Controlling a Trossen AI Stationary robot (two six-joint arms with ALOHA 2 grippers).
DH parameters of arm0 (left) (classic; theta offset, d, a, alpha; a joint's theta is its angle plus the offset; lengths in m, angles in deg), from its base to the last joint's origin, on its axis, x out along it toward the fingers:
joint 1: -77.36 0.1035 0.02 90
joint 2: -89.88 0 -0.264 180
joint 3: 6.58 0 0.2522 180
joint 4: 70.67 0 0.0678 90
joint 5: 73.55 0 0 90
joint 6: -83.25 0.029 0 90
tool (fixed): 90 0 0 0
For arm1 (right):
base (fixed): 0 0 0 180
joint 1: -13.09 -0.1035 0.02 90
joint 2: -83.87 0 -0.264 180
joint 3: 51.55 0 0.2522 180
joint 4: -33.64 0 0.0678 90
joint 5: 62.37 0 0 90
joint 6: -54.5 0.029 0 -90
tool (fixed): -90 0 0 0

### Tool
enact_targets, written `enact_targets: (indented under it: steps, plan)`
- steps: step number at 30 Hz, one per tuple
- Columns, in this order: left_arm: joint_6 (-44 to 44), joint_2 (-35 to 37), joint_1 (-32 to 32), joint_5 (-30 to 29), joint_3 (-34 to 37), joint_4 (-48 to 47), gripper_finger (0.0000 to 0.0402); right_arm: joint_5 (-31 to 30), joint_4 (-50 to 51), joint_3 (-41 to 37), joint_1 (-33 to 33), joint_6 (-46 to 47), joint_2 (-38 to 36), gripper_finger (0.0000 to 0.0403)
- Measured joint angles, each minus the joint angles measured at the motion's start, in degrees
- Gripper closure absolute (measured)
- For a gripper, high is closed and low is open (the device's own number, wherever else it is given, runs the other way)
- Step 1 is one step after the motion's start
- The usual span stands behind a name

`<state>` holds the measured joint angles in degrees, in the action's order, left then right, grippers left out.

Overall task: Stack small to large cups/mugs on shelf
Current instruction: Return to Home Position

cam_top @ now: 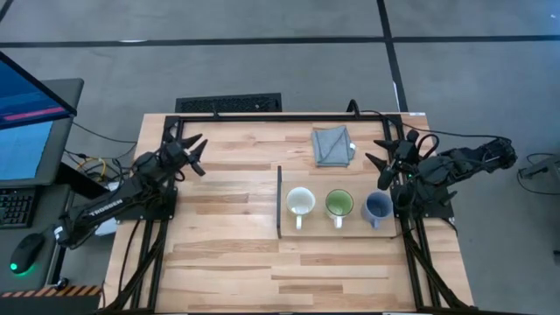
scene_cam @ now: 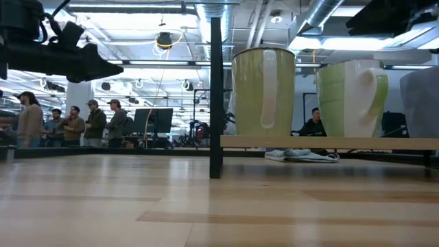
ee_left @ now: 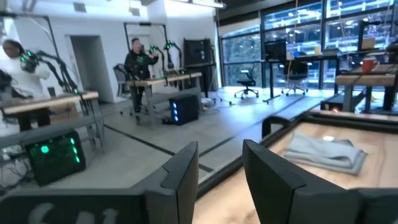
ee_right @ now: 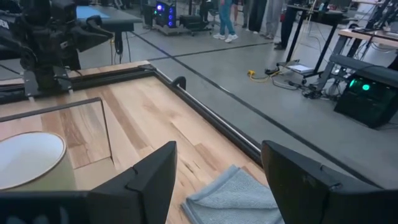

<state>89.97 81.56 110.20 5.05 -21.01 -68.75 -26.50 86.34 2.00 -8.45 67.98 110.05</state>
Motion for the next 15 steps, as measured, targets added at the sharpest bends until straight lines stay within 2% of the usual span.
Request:
enact_targets:
  steps: [6,15]
  plan:
    - [-1.6,8.2,0.0,0.5,0.0,-8.5,0.0283,0.0,0.0,0.0,0.0,0.0,0.0,0.0147]
    - [-1.6,8.1,0.0,0.5,0.0,-12.3,0.0283,0.3,-0.4,0.0,0.0,0.0,0.0,0.0147]
